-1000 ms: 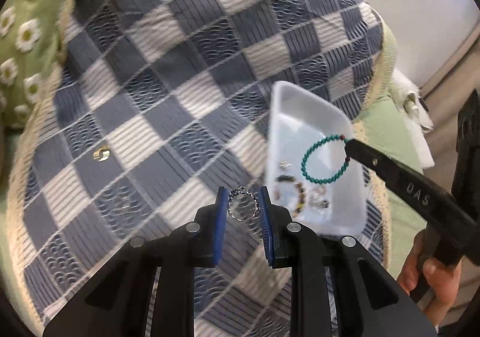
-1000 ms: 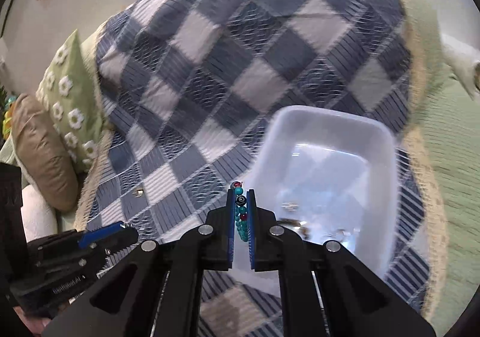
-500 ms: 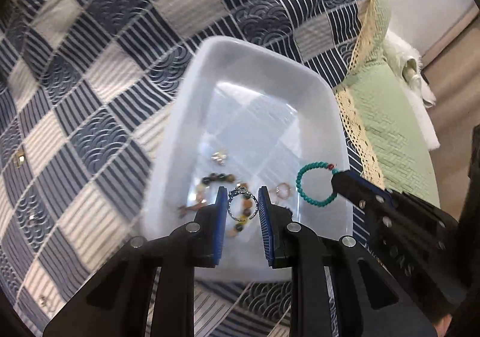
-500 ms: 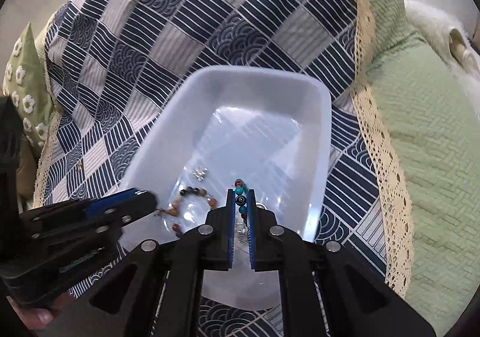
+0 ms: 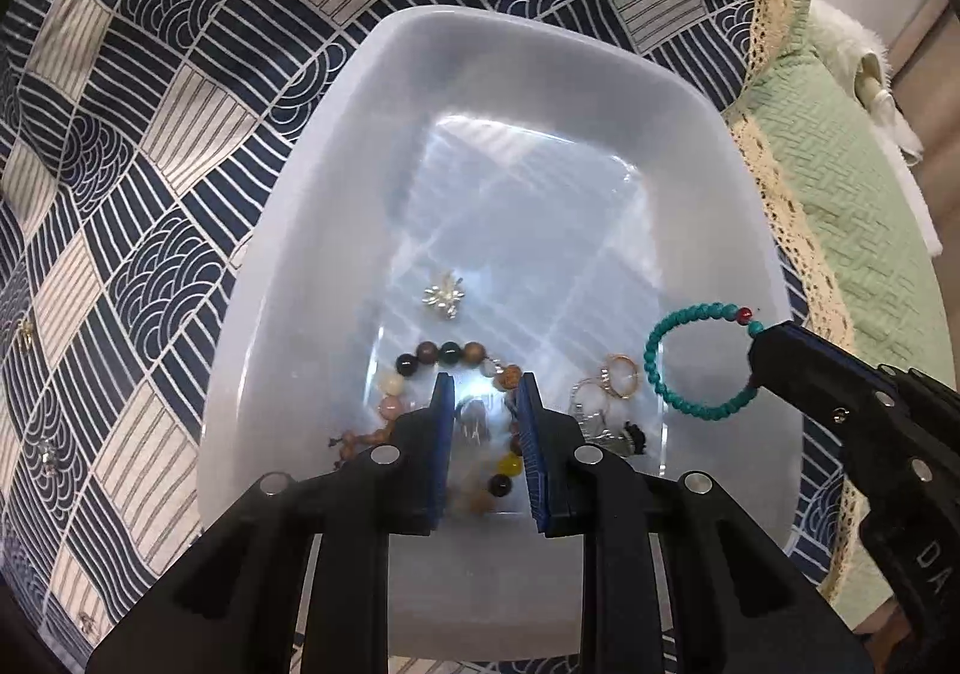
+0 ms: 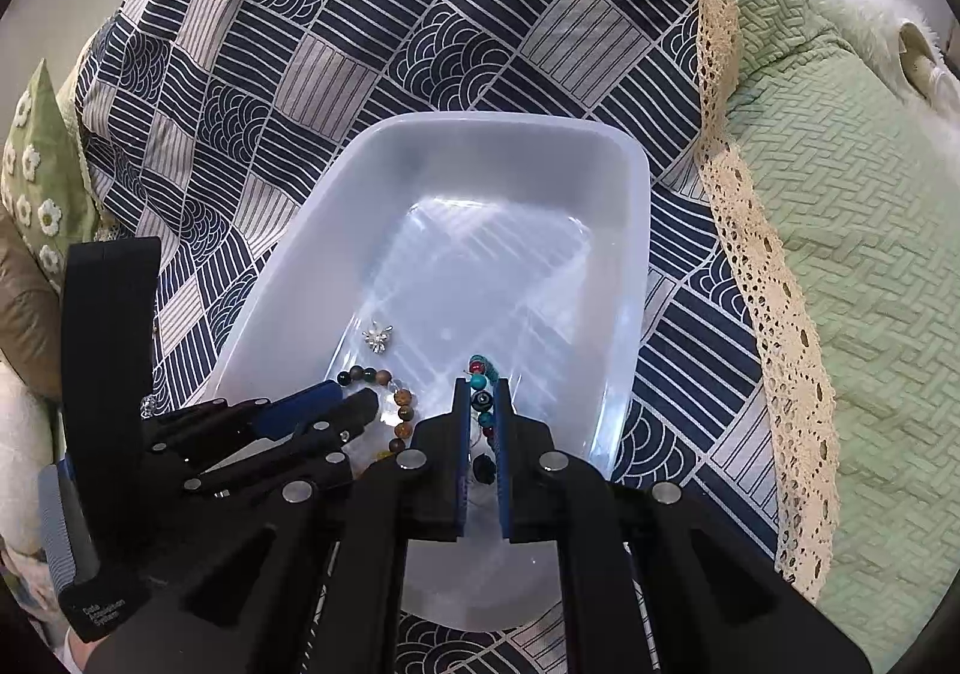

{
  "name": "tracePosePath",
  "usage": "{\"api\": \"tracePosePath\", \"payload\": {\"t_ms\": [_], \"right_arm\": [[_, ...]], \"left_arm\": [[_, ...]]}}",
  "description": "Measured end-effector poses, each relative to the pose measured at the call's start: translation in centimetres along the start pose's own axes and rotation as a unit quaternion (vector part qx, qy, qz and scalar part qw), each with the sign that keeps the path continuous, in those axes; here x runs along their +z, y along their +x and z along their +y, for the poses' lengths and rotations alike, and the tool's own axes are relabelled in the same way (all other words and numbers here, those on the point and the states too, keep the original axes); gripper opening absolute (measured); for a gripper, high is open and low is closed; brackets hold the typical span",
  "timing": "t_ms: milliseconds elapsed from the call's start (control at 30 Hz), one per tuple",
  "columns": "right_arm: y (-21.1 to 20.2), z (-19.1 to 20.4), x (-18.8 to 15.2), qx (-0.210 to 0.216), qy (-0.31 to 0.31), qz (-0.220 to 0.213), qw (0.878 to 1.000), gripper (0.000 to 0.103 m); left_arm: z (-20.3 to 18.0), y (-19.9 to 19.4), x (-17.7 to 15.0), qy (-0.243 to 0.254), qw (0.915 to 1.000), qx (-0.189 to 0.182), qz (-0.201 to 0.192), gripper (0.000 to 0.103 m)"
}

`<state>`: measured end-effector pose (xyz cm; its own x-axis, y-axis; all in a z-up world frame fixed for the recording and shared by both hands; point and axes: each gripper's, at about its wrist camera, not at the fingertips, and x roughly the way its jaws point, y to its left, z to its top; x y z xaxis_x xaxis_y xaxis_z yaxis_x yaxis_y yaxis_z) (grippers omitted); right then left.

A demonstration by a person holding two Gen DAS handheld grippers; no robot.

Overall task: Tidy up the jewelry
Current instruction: 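Open the left tool to drop the silver ring while the right releases the turquoise bracelet into the tray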

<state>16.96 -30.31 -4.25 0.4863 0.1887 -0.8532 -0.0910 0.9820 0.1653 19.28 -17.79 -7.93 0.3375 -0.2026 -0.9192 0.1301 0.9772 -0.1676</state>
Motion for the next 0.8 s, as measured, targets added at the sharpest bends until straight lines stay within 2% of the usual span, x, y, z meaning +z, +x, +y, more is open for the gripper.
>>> {"api": "tracePosePath", "payload": {"t_ms": [100,167,233,300,433,700,767,800], "right_arm": [[0.1,0.1,-0.1,-0.001,0.001,0.001,1.0,0.008],[0.0,0.2,0.0,-0.001,-0.001,0.001,1.0,0.008],[0.0,0.3,0.0,0.002,0.0,0.002,1.0,0.008],[0.1,0.4,0.1,0.013,0.005,0.006,1.0,0.008],[0.6,1.6,0.0,0.014,-0.01,0.014,1.0,0.009],[1.9,2.3,0.0,0.001,-0.011,0.027,1.0,0.01],[1.7,2.4,0.1,-0.004,-0.01,0.027,1.0,0.012],[1.6,2.5,0.1,-0.006,-0.011,0.023,1.0,0.022]], "left_arm": [[0.1,-0.2,-0.1,0.003,0.9999,0.015,0.001,0.021],[0.3,-0.9,0.0,-0.001,0.9999,0.012,-0.007,0.022],[0.7,-2.2,0.1,-0.012,0.9998,-0.001,-0.018,0.036],[1.3,-3.6,0.1,-0.022,0.9991,-0.005,-0.035,0.042],[2.7,-5.9,0.0,-0.039,0.9977,-0.019,-0.053,0.042],[5.2,-7.9,-0.9,-0.042,0.9972,-0.008,-0.062,0.042],[5.9,-8.2,-1.0,-0.044,0.9971,-0.004,-0.062,0.042],[6.2,-8.4,-1.1,-0.044,0.997,-0.003,-0.063,0.042]]}}
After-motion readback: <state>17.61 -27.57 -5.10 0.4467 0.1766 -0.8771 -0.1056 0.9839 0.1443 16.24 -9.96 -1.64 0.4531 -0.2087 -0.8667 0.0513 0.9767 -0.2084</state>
